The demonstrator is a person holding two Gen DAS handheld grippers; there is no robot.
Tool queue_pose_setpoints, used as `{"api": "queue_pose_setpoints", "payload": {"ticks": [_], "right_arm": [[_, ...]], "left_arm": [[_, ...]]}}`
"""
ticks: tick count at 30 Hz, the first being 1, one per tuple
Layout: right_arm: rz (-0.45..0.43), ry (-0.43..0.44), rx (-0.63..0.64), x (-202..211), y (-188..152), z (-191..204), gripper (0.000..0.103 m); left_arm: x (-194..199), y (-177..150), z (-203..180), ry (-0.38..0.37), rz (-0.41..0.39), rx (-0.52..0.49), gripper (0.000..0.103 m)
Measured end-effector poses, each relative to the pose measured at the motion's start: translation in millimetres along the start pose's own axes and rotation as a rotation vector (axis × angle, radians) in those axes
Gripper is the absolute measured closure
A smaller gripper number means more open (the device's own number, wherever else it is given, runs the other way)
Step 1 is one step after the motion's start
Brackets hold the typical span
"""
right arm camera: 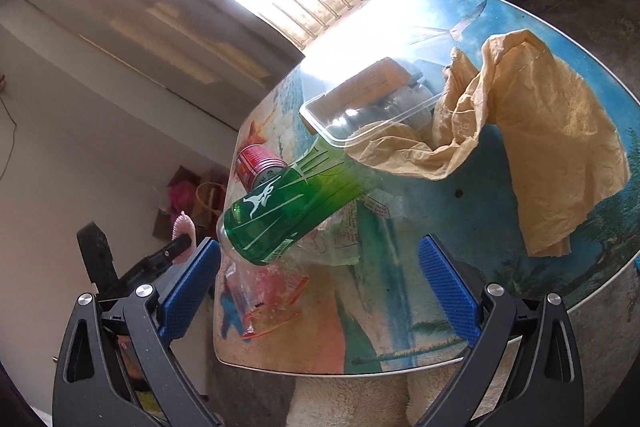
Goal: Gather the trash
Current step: 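Grasp the green bottle with the right tool and lift it off the table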
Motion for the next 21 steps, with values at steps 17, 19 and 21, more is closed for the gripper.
{"api": "queue_pose_setpoints", "payload": {"ticks": [17,19,21], "right_arm": [[0.084,0.071,-0.426,-93.0,20.6,-18.7,0.021],[0.079,0.066,-0.450,-98.2,20.2,-22.1,0.025],[0.068,0.062,-0.464,-103.9,19.9,-23.9,0.026]], "left_arm": [[8.8,-28.6,-13.3,-0.058,-0.069,0.044,0.026],[6.3,-29.6,-12.8,-0.064,-0.065,0.045,0.026],[3.8,-30.3,-10.9,-0.073,-0.059,0.049,0.026]]}}
Point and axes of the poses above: each gripper's, at about its wrist camera, not at the fingertips, and x roughly against the way its jaws point, z to its left, y to its top, the point moved 1 cm from there along -x, roughly the way its jaws point, and after that the axes turned 3 degrees about x, right-handed, at the moved point
